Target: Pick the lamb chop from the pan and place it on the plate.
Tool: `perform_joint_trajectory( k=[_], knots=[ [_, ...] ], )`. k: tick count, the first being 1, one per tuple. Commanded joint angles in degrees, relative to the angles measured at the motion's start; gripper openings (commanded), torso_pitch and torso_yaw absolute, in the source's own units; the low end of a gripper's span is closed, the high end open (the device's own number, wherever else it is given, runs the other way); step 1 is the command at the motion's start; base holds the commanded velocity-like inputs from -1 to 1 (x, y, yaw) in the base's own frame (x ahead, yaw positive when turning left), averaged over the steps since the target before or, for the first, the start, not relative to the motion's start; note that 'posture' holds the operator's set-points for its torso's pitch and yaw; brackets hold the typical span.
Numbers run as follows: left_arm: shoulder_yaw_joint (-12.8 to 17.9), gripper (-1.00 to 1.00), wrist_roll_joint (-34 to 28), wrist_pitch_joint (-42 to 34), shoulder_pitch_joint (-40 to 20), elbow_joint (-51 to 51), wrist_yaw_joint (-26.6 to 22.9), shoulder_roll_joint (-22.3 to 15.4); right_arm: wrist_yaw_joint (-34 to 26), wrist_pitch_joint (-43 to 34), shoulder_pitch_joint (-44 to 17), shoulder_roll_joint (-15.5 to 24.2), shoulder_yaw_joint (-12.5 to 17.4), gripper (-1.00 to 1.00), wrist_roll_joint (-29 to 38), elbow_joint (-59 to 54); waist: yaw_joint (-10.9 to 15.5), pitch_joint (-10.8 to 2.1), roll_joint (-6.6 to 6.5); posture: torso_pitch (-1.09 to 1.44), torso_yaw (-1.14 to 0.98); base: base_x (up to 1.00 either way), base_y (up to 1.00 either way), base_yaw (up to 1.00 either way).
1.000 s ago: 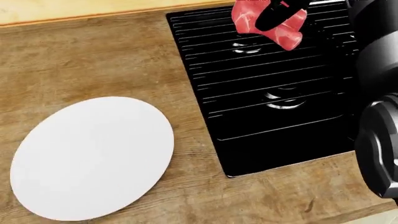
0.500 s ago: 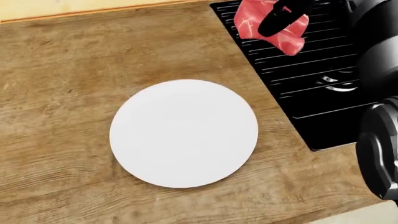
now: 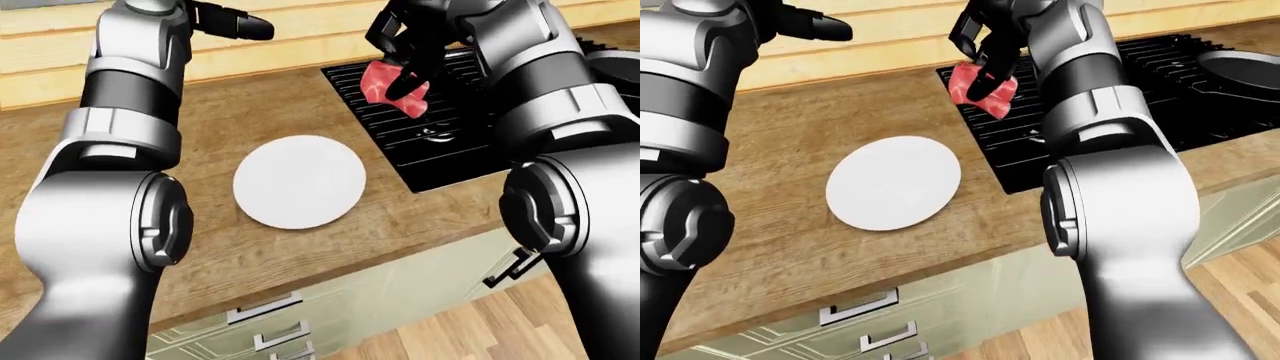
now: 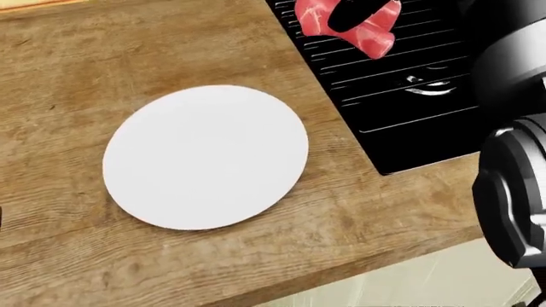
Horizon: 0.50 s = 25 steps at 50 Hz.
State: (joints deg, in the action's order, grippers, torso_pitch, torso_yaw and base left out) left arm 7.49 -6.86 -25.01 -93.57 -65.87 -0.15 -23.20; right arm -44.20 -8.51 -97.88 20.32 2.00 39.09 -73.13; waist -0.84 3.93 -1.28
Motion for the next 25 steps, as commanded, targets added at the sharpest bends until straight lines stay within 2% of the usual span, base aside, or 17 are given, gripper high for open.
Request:
perform_joint_trajectory(
  k=[1,7,25],
  knots=[
    [0.3,1.00,-0.3,1.8,-2.1,2.0,0.5,-1.1,1.2,1.1,-3.3,-0.6,0.3,-1.00,-0.8,2.6,0.3,-2.03,0.36,0.00,0.00,0.00,0.00,0.00],
    [0.4,1.00,-0.2,1.7,-1.7,2.4,0.3,-1.4,1.0,1.4,-3.7,-2.3,-0.2,-1.00,-0.8,2.6,-0.3,-2.25,-0.15,0.00,0.00,0.00,0.00,0.00],
    [0.3,1.00,-0.2,1.5,-1.6,2.5,0.3,-1.8,1.1,2.5,-3.9,-6.5,-0.6,-1.00,-1.9,3.3,-0.3,-2.91,0.03,0.00,0.00,0.00,0.00,0.00]
  ],
)
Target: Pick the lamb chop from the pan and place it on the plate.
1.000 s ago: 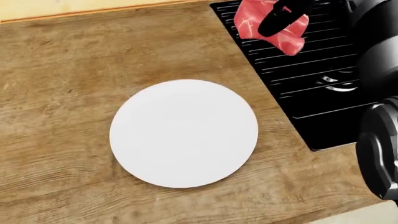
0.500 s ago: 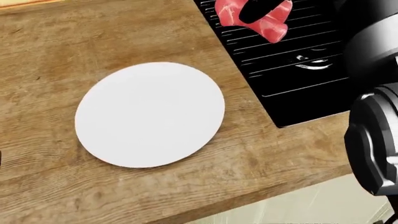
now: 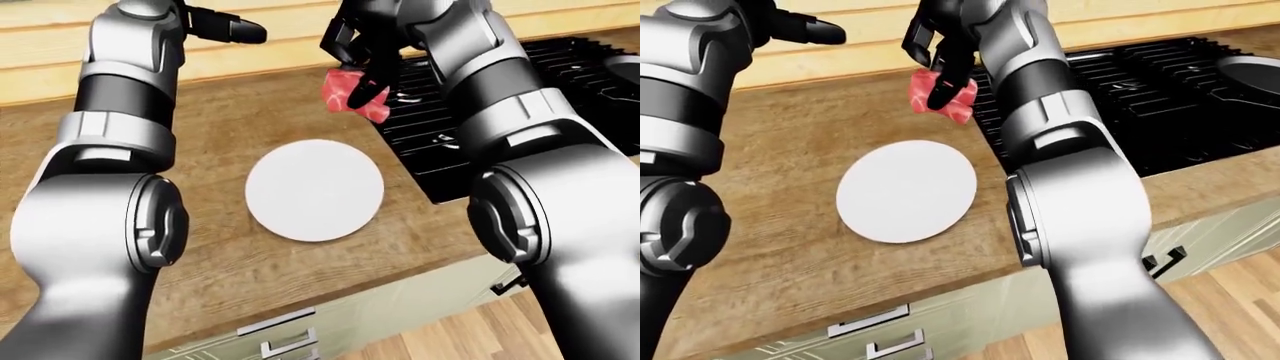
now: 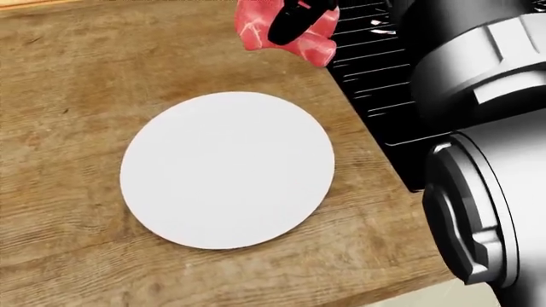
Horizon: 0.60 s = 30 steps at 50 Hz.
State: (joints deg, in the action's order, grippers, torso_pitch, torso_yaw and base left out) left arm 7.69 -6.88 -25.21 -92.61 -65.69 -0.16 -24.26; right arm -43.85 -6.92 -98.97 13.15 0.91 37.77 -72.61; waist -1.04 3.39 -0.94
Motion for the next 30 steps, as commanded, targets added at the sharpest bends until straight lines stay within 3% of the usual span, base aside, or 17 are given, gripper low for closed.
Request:
perform_joint_trajectory(
  k=[1,30],
  knots=[
    [0.1,1.00,-0.2,1.7,-2.6,2.3,0.3,-0.7,0.4,0.8,-2.9,0.4,0.3,-1.00,-0.7,3.0,-0.1,-2.36,-0.34,0.00,0.00,0.00,0.00,0.00],
    [0.1,1.00,-0.5,1.7,-2.7,2.3,0.4,-0.6,-9.6,-6.6,3.5,-6.1,-2.8,-1.00,0.7,21.7,-0.6,-1.68,-1.07,0.00,0.00,0.00,0.00,0.00]
  ],
)
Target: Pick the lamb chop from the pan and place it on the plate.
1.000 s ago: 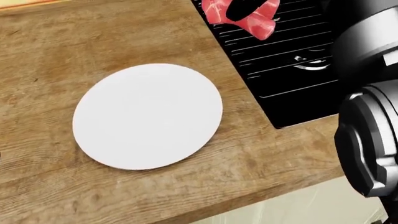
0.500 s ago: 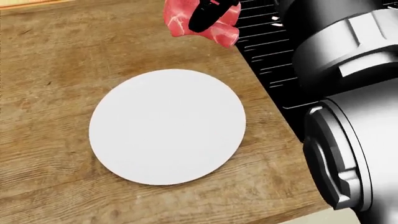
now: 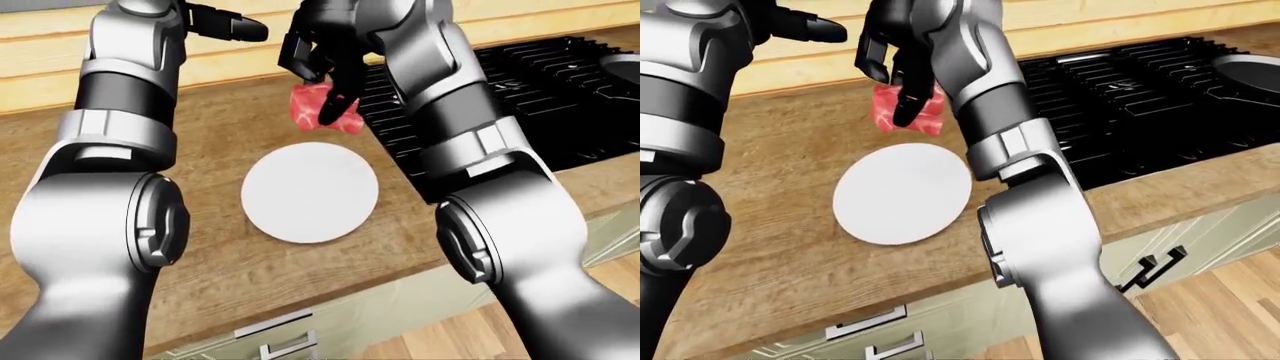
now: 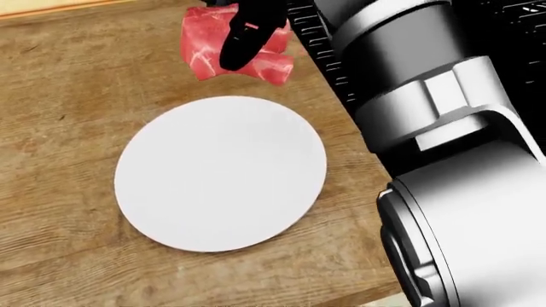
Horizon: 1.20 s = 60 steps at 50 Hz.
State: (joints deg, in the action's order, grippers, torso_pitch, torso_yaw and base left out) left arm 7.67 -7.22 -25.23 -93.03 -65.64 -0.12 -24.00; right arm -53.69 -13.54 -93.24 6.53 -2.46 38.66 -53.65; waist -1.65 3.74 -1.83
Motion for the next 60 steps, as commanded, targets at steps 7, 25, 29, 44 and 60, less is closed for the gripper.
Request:
perform_joint_trajectory(
  k=[7,25,29,44,60],
  knots=[
    [0.2,1.00,-0.1,1.6,-2.3,2.3,0.3,-0.8,-3.6,-3.9,1.7,-2.0,-0.7,-1.00,1.2,11.8,0.0,-2.01,-0.31,0.00,0.00,0.00,0.00,0.00],
    [0.1,1.00,-0.2,1.4,-2.8,2.3,0.1,-1.2,-10.0,-7.5,8.8,-5.1,-2.0,-1.00,6.3,23.9,-0.1,-2.23,-0.58,0.00,0.00,0.00,0.00,0.00],
    [0.2,1.00,-0.1,1.4,-2.4,2.6,0.1,-1.3,-11.0,-7.9,11.2,-5.8,-2.6,-1.00,7.5,25.8,-0.2,-2.25,-0.65,0.00,0.00,0.00,0.00,0.00],
    [0.2,1.00,0.0,1.3,-2.3,2.7,0.1,-1.3,-11.1,-7.0,15.6,-7.6,-2.8,-1.00,9.8,27.2,-0.6,-2.51,-1.03,0.00,0.00,0.00,0.00,0.00],
    [0.2,1.00,-0.1,1.4,-2.4,2.5,-0.2,-1.6,-10.1,-6.2,17.1,-9.0,-3.1,1.00,10.1,26.8,-1.0,-2.59,-1.42,0.00,0.00,0.00,0.00,0.00]
  ],
)
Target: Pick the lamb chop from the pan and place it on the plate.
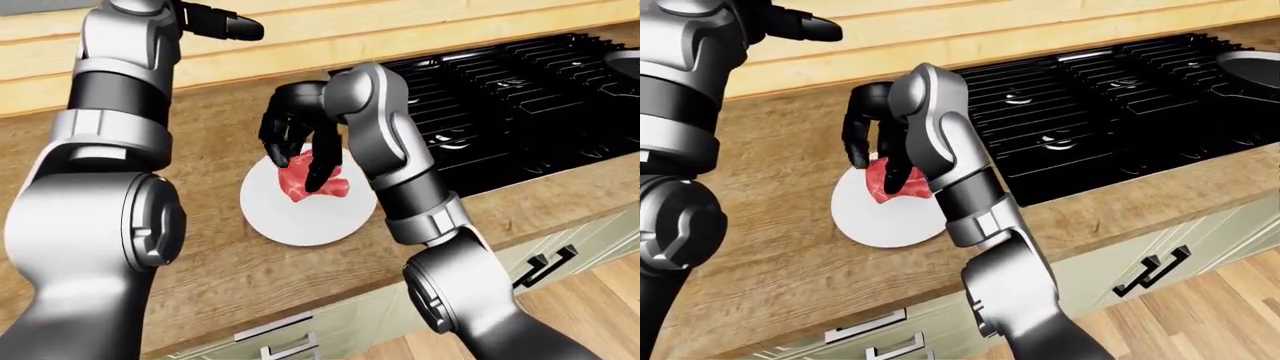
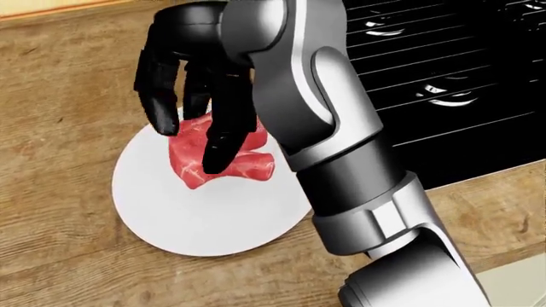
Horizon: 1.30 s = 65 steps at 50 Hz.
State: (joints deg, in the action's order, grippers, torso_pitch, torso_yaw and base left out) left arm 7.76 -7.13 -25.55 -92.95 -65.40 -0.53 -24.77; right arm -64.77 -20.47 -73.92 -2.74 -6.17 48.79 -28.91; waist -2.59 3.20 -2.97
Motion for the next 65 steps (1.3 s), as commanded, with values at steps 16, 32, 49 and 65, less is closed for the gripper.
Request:
perform_joint_trajectory(
  k=[16,32,49,65],
  knots=[
    [0.1,1.00,-0.3,1.8,-2.7,2.1,0.2,-0.8,0.4,0.4,-2.2,0.5,0.8,1.00,0.4,2.7,-0.1,-2.00,-0.38,0.00,0.00,0.00,0.00,0.00],
    [0.2,1.00,-0.2,1.7,-2.1,2.6,0.2,-0.7,1.0,0.1,-2.2,0.9,1.3,1.00,0.0,2.3,0.1,-2.04,-0.29,0.00,0.00,0.00,0.00,0.00],
    [0.1,1.00,-0.3,1.6,-2.1,2.5,0.2,-0.8,10.2,0.8,-8.0,6.6,6.3,1.00,-7.3,-8.4,0.3,-2.21,0.07,0.00,0.00,0.00,0.00,0.00],
    [0.0,1.00,-0.3,1.6,-2.0,2.6,0.4,-0.3,28.8,5.6,-16.7,18.0,12.1,1.00,-24.4,-30.9,0.8,-2.41,1.07,0.00,0.00,0.00,0.00,0.00]
  ],
)
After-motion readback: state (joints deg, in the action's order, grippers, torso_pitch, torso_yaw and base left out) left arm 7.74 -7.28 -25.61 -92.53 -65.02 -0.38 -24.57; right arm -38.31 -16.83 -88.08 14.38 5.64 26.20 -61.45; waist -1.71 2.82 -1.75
